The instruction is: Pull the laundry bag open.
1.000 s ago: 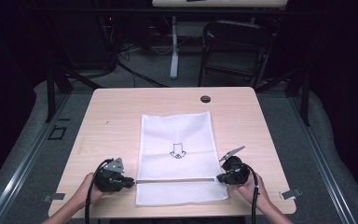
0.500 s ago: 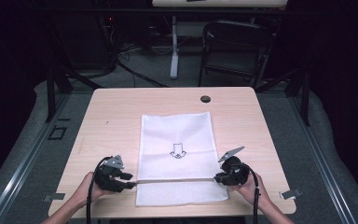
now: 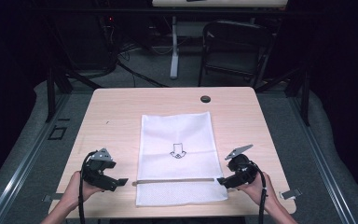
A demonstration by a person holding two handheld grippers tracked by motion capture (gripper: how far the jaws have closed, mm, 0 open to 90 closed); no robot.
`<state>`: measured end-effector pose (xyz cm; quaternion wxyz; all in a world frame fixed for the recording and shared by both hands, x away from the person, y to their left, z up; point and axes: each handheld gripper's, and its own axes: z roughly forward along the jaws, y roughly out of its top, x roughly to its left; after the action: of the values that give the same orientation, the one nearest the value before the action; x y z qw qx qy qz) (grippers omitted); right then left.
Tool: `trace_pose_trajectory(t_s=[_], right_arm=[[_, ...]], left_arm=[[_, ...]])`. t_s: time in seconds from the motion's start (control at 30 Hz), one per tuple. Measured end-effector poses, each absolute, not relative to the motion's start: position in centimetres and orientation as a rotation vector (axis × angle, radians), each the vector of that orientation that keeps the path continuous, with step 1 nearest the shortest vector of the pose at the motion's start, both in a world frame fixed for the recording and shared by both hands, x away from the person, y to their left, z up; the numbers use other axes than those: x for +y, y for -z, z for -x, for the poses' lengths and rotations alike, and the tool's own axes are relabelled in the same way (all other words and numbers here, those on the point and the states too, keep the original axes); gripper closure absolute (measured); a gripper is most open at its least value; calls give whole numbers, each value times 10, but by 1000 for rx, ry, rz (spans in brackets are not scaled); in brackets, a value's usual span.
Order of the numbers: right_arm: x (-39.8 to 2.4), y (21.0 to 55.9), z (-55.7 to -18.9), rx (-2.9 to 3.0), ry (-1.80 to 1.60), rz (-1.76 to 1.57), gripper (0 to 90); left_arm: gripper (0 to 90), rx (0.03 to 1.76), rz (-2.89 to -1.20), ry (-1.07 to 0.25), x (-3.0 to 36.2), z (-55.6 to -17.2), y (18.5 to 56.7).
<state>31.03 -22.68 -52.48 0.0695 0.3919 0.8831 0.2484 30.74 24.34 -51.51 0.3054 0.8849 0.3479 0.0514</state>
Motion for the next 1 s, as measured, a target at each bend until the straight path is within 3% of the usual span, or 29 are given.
trace_pose_trajectory(t_s=[0.07,0.13,0.67,1.0], right_arm=[[-231,520,-309,2630,-758,-1194,191],[-234,516,-306,2621,-746,-1191,177],[-287,511,-268,2480,-750,-1370,128],[-293,520,-265,2482,-656,-1424,36]], left_arm=[[84,961,-2341,-145,244,-304,514],[71,992,-2324,-141,246,-301,514],[5,1233,-2356,-260,258,-276,512],[2,1221,-2332,-312,266,-276,518]])
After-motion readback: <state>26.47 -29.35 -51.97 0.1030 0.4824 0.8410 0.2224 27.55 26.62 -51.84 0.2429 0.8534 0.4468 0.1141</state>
